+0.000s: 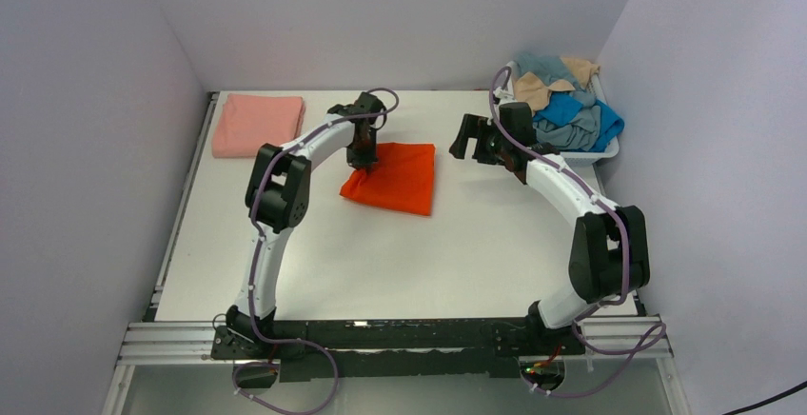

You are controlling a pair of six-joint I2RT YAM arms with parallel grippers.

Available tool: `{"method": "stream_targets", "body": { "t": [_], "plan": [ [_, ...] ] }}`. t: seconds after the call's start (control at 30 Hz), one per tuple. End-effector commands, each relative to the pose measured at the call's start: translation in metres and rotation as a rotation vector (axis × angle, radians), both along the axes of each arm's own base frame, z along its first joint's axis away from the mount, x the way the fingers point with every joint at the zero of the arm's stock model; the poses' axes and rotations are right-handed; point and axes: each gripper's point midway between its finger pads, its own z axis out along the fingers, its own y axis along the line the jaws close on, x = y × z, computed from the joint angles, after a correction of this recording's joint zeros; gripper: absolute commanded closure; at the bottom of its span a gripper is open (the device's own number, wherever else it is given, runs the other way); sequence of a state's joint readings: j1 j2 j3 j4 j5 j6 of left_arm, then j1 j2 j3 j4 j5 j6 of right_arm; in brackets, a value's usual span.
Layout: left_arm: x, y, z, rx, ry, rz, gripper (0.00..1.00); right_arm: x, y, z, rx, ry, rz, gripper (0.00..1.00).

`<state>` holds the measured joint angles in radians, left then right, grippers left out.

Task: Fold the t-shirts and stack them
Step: Put the neatly folded tshirt into the corner of the board with the left arm

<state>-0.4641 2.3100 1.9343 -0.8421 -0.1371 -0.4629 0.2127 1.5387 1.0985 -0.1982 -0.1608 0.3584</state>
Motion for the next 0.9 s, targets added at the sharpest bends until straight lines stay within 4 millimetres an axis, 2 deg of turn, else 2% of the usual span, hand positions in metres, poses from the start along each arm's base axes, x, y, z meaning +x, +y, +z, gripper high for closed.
{"method": "stream_targets", "body": {
  "t": [0.0,0.1,0.23,0.4,0.6,0.87],
  "plan": [
    [0.004,0.054,0.016,0.244,-0.021,0.074,1.00,0.009,-0.017,0.020,-0.047,-0.100,-0.039,0.00],
    [0.029,0.085,0.049,0.288,-0.125,0.110,1.00,0.009,-0.021,0.019,-0.076,-0.106,-0.041,0.00],
    [0.057,0.124,0.082,0.324,-0.243,0.117,1.00,0.011,-0.026,0.019,-0.112,-0.121,-0.044,0.00],
    [0.082,0.154,0.113,0.364,-0.323,0.135,1.00,0.018,-0.035,0.019,-0.154,-0.128,-0.079,0.00],
    [0.097,0.177,0.155,0.464,-0.401,0.127,1.00,0.026,-0.047,0.013,-0.218,-0.118,-0.117,0.00],
    [0.099,0.218,0.210,0.586,-0.489,0.136,1.00,0.028,-0.059,0.014,-0.290,-0.123,-0.132,0.00]
  ]
}}
